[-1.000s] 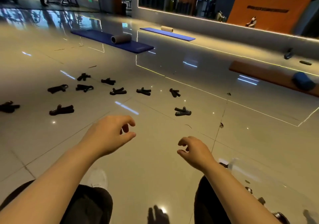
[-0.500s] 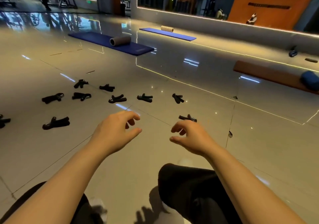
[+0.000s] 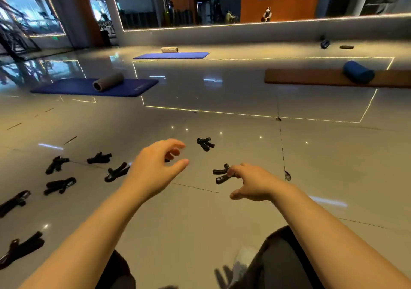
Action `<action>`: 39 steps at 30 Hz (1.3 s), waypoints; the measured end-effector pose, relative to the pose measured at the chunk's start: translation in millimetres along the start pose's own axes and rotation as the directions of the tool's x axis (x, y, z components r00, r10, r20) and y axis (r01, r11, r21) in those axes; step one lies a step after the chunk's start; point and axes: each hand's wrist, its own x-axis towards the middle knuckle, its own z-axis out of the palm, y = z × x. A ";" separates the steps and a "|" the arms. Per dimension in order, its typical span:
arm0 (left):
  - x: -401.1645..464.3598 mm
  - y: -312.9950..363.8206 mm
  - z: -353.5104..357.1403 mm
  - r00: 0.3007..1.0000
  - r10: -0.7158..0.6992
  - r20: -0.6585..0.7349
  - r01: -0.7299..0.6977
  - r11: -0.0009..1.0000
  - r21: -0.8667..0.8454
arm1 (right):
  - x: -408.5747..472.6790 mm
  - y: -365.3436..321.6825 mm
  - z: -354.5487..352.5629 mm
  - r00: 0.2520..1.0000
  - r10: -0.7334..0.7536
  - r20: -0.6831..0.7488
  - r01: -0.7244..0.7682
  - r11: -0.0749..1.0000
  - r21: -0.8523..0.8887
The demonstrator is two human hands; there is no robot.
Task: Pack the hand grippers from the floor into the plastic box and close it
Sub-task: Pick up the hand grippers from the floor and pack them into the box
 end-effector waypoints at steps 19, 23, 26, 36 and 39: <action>188.8 -139.0 28.0 0.984 0.048 0.171 -0.031 0.994 -0.103 | 160.7 -32.4 -38.7 0.997 0.081 -0.009 -0.082 0.990 -0.117; 236.1 -130.4 69.4 0.966 0.107 0.234 -0.077 0.988 -0.134 | 186.7 -14.3 -45.3 0.994 0.090 -0.059 -0.097 0.986 -0.132; 271.2 -123.8 112.2 0.933 0.137 0.333 -0.118 0.990 -0.077 | 210.3 11.7 -52.8 0.993 0.109 -0.054 -0.117 0.978 -0.174; 406.1 -81.8 161.7 0.770 0.361 0.526 -0.530 0.821 0.213 | 276.6 94.1 -114.8 0.953 0.270 -0.137 -0.280 0.958 -0.058; 434.7 -101.1 161.9 0.714 0.377 0.590 -0.650 0.670 0.359 | 309.1 100.3 -120.4 0.960 0.254 -0.121 -0.263 0.962 -0.071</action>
